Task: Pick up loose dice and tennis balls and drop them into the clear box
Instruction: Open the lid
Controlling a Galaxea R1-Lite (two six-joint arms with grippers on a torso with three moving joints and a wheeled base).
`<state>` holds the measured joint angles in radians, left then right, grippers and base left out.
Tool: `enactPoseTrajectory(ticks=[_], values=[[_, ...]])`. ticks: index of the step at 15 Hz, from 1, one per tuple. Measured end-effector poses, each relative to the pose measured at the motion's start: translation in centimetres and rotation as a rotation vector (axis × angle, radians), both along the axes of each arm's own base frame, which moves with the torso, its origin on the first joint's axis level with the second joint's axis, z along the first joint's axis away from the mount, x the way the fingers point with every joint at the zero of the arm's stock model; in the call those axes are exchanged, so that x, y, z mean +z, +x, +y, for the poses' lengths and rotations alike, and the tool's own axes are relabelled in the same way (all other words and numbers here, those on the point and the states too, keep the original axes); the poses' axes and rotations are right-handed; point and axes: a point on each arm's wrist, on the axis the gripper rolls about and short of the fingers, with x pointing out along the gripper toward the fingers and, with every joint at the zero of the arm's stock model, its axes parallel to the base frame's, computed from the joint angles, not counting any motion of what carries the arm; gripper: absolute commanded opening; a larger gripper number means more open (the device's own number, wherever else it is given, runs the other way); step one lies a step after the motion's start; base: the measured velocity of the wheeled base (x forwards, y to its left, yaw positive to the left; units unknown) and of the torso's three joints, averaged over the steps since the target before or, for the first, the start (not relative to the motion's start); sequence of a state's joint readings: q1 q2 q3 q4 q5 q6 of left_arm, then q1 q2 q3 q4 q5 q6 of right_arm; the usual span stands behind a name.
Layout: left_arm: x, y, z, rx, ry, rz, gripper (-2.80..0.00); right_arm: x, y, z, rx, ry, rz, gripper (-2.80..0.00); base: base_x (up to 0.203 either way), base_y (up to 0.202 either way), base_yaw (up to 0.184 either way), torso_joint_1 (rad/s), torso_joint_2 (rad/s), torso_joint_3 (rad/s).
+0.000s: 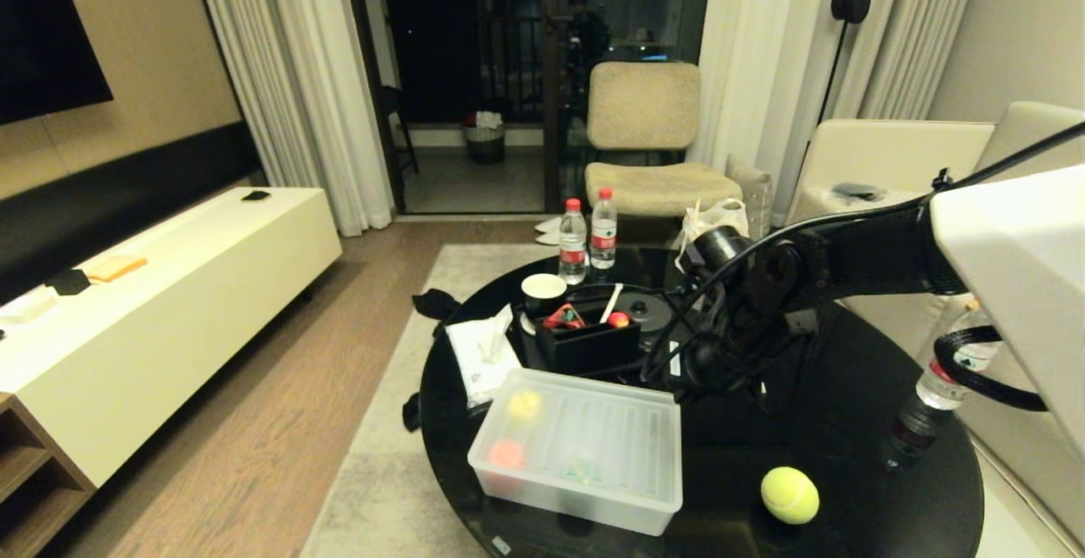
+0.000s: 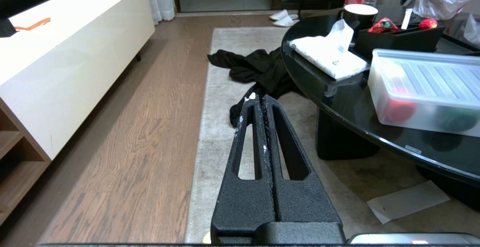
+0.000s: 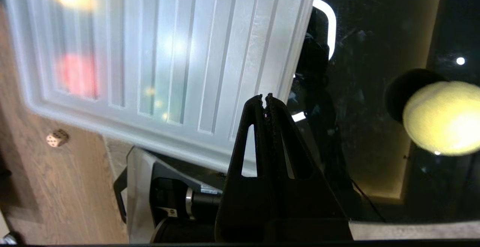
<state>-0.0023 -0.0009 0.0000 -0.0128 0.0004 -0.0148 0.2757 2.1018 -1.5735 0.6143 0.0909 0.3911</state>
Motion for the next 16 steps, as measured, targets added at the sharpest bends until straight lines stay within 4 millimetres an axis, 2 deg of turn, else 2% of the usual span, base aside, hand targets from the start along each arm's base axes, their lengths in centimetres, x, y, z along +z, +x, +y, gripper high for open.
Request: enactPoseTrajectory(ticks=[5, 11, 16], values=[[0.0, 0.0, 0.0, 0.000, -0.001, 0.000, -2.80, -2.5, 0.9, 0.5, 0.001, -0.019, 0.056, 0.00, 0.000, 0.000, 0.000, 0.000, 0.00, 0.000], [0.0, 0.0, 0.0, 0.000, 0.000, 0.001, -2.80, -3.7, 1.3, 0.9, -0.078, 0.002, 0.085, 0.00, 0.000, 0.000, 0.000, 0.000, 0.00, 0.000], [0.0, 0.0, 0.0, 0.000, 0.000, 0.000, -2.80, -5.3, 1.7, 1.1, -0.121, -0.078, 0.099, 0.00, 0.000, 0.000, 0.000, 0.000, 0.00, 0.000]])
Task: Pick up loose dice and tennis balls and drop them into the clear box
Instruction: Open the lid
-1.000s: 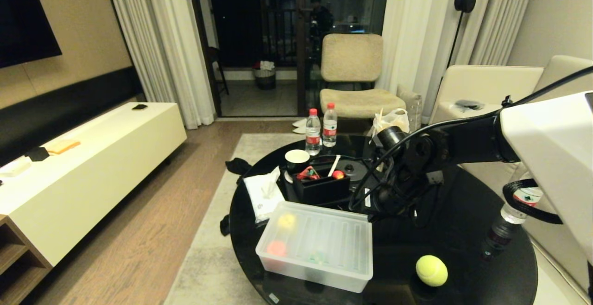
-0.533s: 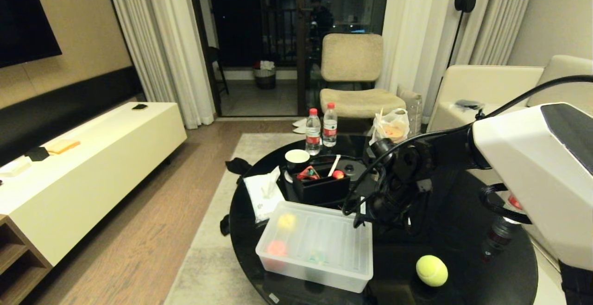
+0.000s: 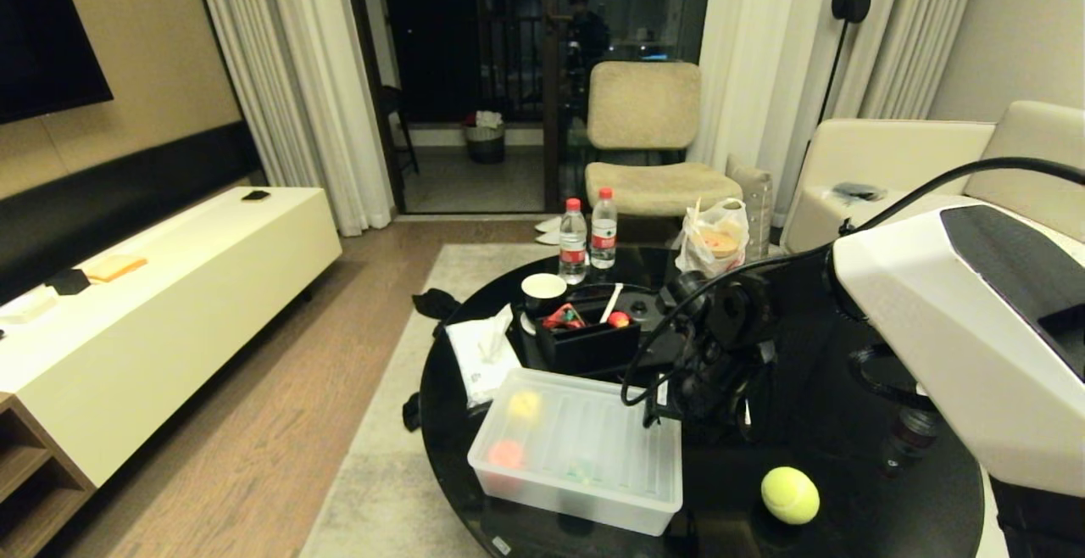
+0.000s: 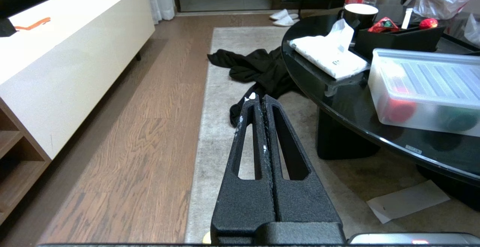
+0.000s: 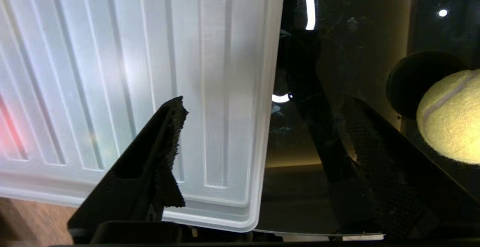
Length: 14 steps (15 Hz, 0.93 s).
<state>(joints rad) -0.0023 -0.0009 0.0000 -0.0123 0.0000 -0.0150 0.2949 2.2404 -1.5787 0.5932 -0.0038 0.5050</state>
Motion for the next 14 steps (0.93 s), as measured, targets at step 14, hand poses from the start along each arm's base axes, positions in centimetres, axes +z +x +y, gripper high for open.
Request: enactPoseTrajectory(ticks=[14], values=[[0.00, 0.00, 0.00, 0.000, 0.000, 0.000, -2.80, -1.06, -0.59, -0.44, -0.033, -0.058, 0.034, 0.00, 0.000, 0.000, 0.000, 0.000, 0.00, 0.000]])
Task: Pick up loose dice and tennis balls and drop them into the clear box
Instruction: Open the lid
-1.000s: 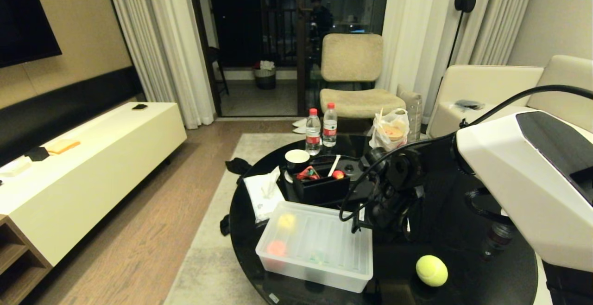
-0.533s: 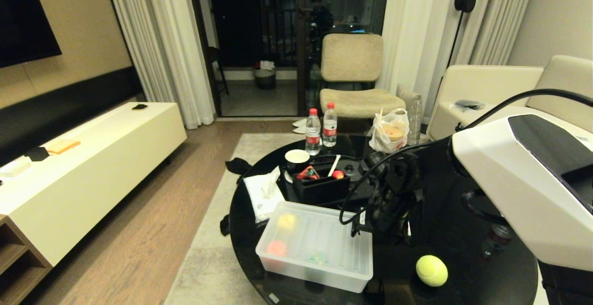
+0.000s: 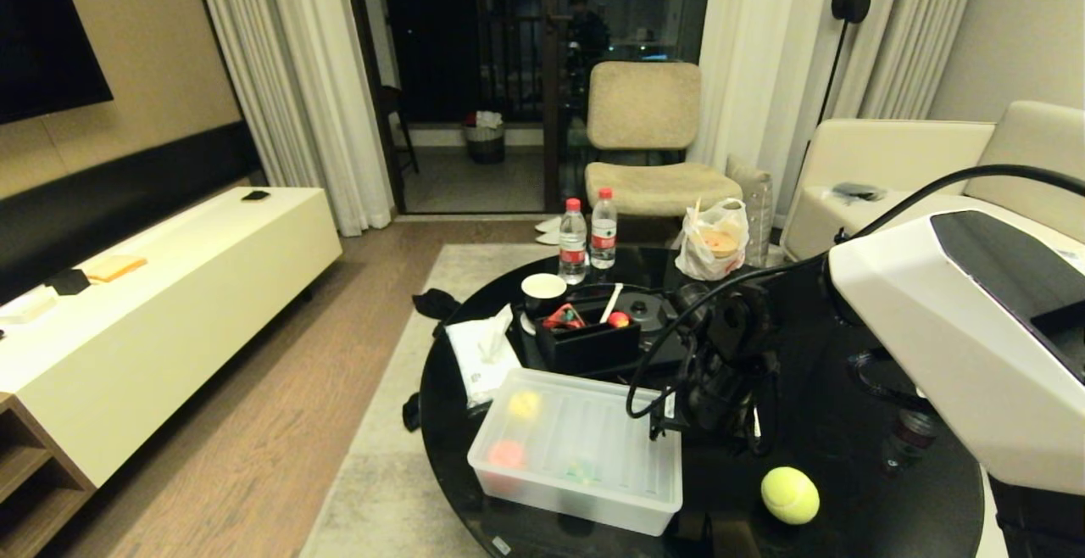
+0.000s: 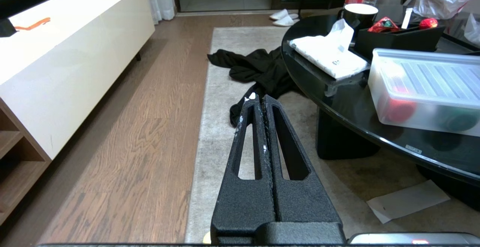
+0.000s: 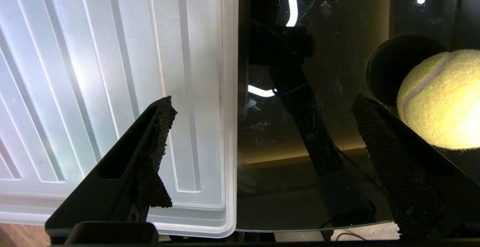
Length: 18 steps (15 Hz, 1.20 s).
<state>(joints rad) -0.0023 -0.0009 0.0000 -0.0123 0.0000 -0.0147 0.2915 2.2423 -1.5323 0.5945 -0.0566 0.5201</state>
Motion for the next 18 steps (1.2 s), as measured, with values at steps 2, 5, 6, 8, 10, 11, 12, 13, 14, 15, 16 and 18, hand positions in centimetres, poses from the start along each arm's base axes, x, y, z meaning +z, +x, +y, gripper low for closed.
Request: enactPoseTrajectory(ticks=[2, 5, 6, 8, 10, 11, 12, 13, 14, 15, 16, 18], values=[[0.0, 0.0, 0.0, 0.000, 0.000, 0.000, -2.80, 0.0, -0.2, -0.1, -0.001, -0.001, 0.003, 0.00, 0.000, 0.000, 0.000, 0.000, 0.00, 0.000], [0.0, 0.0, 0.0, -0.001, 0.000, 0.000, -2.80, -0.1, -0.4, -0.5, -0.010, -0.005, 0.016, 0.00, 0.000, 0.000, 0.000, 0.000, 0.00, 0.000], [0.0, 0.0, 0.0, -0.001, -0.001, 0.000, -2.80, -0.2, -0.4, -0.7, -0.013, -0.006, 0.018, 0.00, 0.000, 0.000, 0.000, 0.000, 0.00, 0.000], [0.0, 0.0, 0.0, 0.000, 0.000, 0.001, -2.80, -0.2, -0.4, -0.9, -0.019, -0.007, 0.020, 0.00, 0.000, 0.000, 0.000, 0.000, 0.00, 0.000], [0.0, 0.0, 0.0, 0.000, -0.001, 0.000, -2.80, -0.5, -0.3, -1.0, -0.024, -0.008, 0.026, 0.00, 0.000, 0.000, 0.000, 0.000, 0.00, 0.000], [0.0, 0.0, 0.0, 0.000, 0.000, 0.000, -2.80, -0.6, -0.2, -1.0, -0.024, -0.009, 0.029, 0.00, 0.000, 0.000, 0.000, 0.000, 0.00, 0.000], [0.0, 0.0, 0.0, 0.000, 0.000, 0.000, -2.80, -0.8, -0.2, -1.0, -0.025, -0.010, 0.033, 0.00, 0.000, 0.000, 0.000, 0.000, 0.00, 0.000], [0.0, 0.0, 0.0, 0.000, -0.001, 0.000, -2.80, -0.9, -0.1, -1.0, -0.025, -0.011, 0.035, 0.00, 0.000, 0.000, 0.000, 0.000, 0.00, 0.000], [0.0, 0.0, 0.0, 0.000, -0.001, 0.000, -2.80, -1.0, -0.1, -1.1, -0.026, -0.012, 0.036, 0.00, 0.000, 0.000, 0.000, 0.000, 0.00, 0.000], [0.0, 0.0, 0.0, -0.001, 0.000, 0.000, -2.80, -1.1, -0.1, -1.1, -0.026, -0.013, 0.037, 0.00, 0.000, 0.000, 0.000, 0.000, 0.00, 0.000], [0.0, 0.0, 0.0, 0.000, 0.000, 0.000, -2.80, -1.1, -0.1, -1.1, -0.027, -0.016, 0.036, 0.00, 0.000, 0.000, 0.000, 0.000, 0.00, 0.000], [0.0, 0.0, 0.0, -0.001, 0.000, 0.000, -2.80, -1.2, -0.1, -1.1, -0.027, -0.019, 0.038, -2.80, 0.000, 0.000, 0.000, 0.000, 0.00, 0.000]])
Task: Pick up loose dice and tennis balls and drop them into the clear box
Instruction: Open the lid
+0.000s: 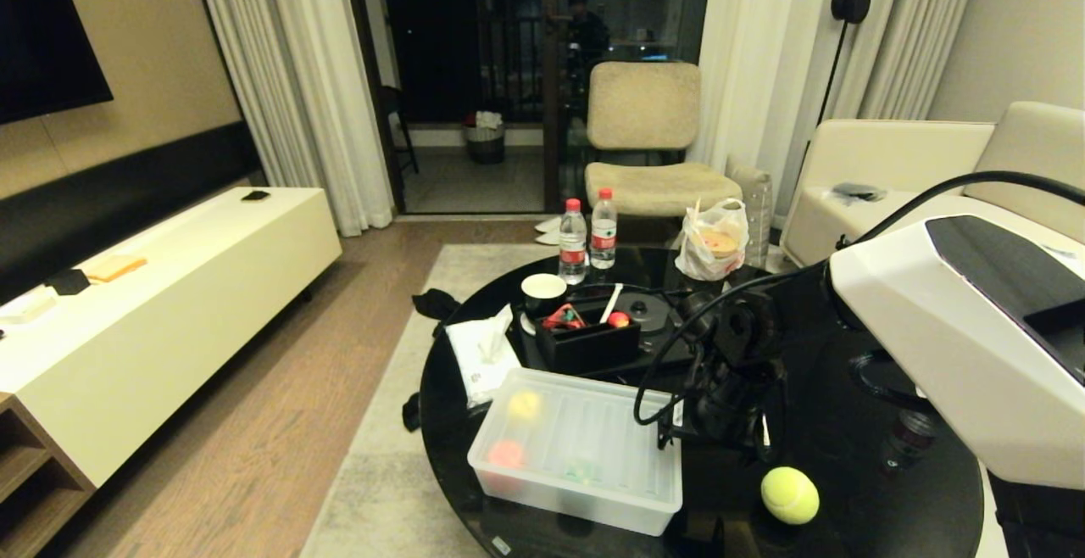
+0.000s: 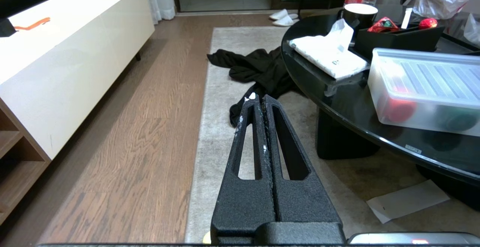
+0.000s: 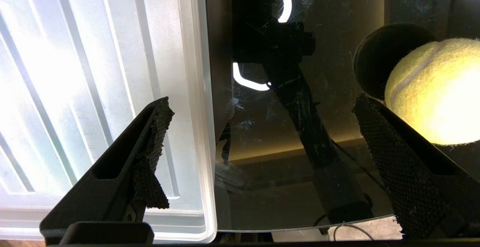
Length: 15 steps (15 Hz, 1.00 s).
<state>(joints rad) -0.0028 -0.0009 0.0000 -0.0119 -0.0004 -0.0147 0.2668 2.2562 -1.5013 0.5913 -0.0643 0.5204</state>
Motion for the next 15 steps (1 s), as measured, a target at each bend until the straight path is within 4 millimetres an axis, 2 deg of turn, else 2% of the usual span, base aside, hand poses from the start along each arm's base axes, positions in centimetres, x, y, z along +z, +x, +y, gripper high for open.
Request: enactPoseTrajectory(ticks=[15], values=[[0.00, 0.00, 0.00, 0.001, 0.001, 0.000, -2.80, 0.16, 0.40, 0.15, 0.001, 0.008, -0.032, -2.80, 0.000, 0.000, 0.000, 0.000, 0.00, 0.000]])
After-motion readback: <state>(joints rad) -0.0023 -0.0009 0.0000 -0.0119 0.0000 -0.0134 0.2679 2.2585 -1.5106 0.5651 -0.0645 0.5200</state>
